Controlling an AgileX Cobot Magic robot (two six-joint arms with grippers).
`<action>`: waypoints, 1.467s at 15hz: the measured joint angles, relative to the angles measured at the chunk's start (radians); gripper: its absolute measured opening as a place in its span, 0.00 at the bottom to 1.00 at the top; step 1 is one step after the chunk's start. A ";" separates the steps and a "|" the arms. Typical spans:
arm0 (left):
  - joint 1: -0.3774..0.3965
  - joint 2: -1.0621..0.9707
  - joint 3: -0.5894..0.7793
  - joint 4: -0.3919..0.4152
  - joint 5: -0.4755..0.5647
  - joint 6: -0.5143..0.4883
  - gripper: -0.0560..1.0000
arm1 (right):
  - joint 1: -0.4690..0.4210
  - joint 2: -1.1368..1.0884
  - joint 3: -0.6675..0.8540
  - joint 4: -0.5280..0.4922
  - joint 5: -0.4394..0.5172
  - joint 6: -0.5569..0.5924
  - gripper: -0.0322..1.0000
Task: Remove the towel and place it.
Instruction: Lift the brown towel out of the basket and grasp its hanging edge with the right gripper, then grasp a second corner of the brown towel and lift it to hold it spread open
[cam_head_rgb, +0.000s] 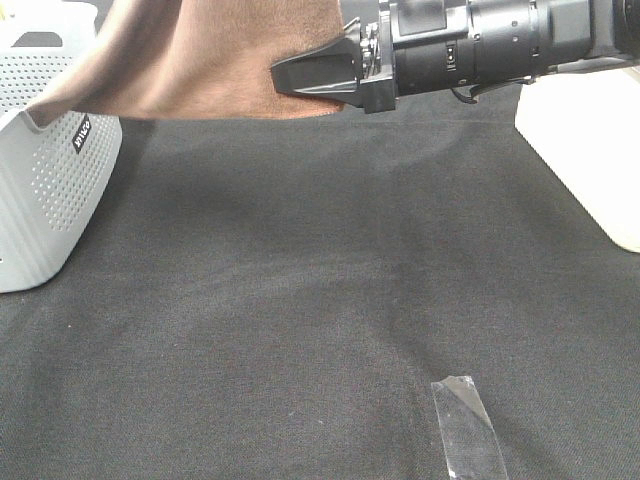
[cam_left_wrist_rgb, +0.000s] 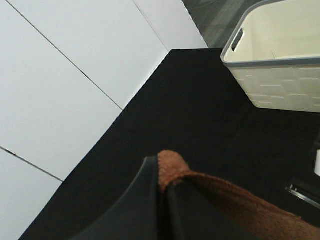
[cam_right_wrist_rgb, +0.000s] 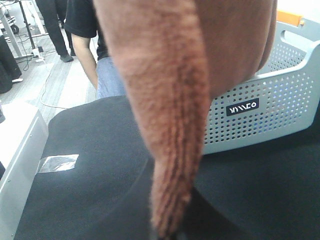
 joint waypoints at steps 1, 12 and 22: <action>0.000 0.000 0.000 0.002 0.041 0.000 0.05 | 0.000 0.000 0.000 -0.001 -0.011 0.038 0.04; 0.000 0.032 0.000 0.031 0.058 -0.208 0.05 | -0.001 -0.071 -0.537 -1.005 0.049 1.336 0.04; 0.152 0.154 0.000 0.107 -0.371 -0.209 0.05 | -0.001 -0.056 -0.907 -1.556 -0.151 1.543 0.04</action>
